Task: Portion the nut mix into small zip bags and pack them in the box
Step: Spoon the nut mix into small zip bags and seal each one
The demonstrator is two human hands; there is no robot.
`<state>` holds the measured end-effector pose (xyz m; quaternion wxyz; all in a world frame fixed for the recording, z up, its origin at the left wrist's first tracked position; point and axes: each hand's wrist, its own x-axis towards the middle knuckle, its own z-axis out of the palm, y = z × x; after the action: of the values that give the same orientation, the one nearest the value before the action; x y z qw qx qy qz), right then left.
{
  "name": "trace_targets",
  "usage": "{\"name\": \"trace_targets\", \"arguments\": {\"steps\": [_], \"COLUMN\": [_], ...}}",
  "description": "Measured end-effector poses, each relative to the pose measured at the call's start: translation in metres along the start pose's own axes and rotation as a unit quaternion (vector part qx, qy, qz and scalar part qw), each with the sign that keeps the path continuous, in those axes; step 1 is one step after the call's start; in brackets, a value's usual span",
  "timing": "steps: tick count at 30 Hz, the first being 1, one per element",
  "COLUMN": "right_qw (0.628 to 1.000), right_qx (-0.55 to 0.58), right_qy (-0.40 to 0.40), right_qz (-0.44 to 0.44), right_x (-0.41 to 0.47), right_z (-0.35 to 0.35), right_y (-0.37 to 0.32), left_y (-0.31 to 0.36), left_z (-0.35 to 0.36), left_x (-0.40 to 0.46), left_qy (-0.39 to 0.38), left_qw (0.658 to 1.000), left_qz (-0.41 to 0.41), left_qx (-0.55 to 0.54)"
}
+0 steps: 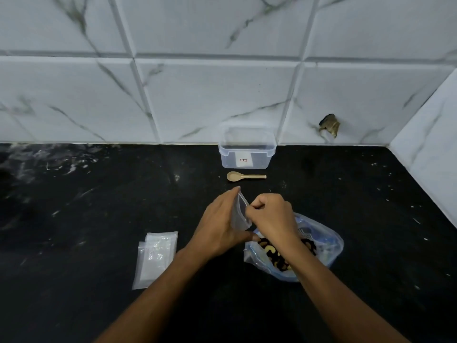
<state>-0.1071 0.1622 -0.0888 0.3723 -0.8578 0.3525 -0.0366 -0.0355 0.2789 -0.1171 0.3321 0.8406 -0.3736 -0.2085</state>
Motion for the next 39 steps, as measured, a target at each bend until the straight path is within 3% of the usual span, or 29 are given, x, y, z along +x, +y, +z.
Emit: {"name": "trace_targets", "arguments": {"steps": [6,11,15,19,25,32,39], "right_qw": [1.000,0.998,0.999,0.993,0.972,0.923,0.904], "right_qx": [-0.017,-0.013,-0.024,-0.085,-0.216,-0.360,-0.394], "right_qy": [-0.022,-0.056,-0.010,0.024,-0.041,-0.050,-0.019], "right_qz": [0.009,-0.004,-0.047,-0.083,-0.081,-0.126,-0.166], "right_x": [0.007,0.019,0.053,0.115,0.184,0.207,0.199], "right_z": [-0.004,-0.006,-0.018,-0.016,0.013,0.045,0.043], "right_y": [0.004,0.003,0.004,0.013,0.024,0.035,0.035], "left_y": [-0.014,-0.025,-0.036,-0.038,-0.034,-0.040,-0.040], "left_z": [0.009,0.011,0.009,0.008,0.013,0.015,0.010], "left_x": [0.001,0.004,0.008,0.009,0.008,0.007,0.004], "left_qy": [0.058,0.082,0.091,0.090,0.066,0.072,0.082], "left_qw": [0.989,0.981,0.978,0.973,0.968,0.965,0.962], "left_qz": [0.000,-0.012,-0.038,-0.051,-0.057,-0.061,-0.061], "left_qx": [-0.134,-0.174,-0.184,-0.206,-0.235,-0.246,-0.253]}}
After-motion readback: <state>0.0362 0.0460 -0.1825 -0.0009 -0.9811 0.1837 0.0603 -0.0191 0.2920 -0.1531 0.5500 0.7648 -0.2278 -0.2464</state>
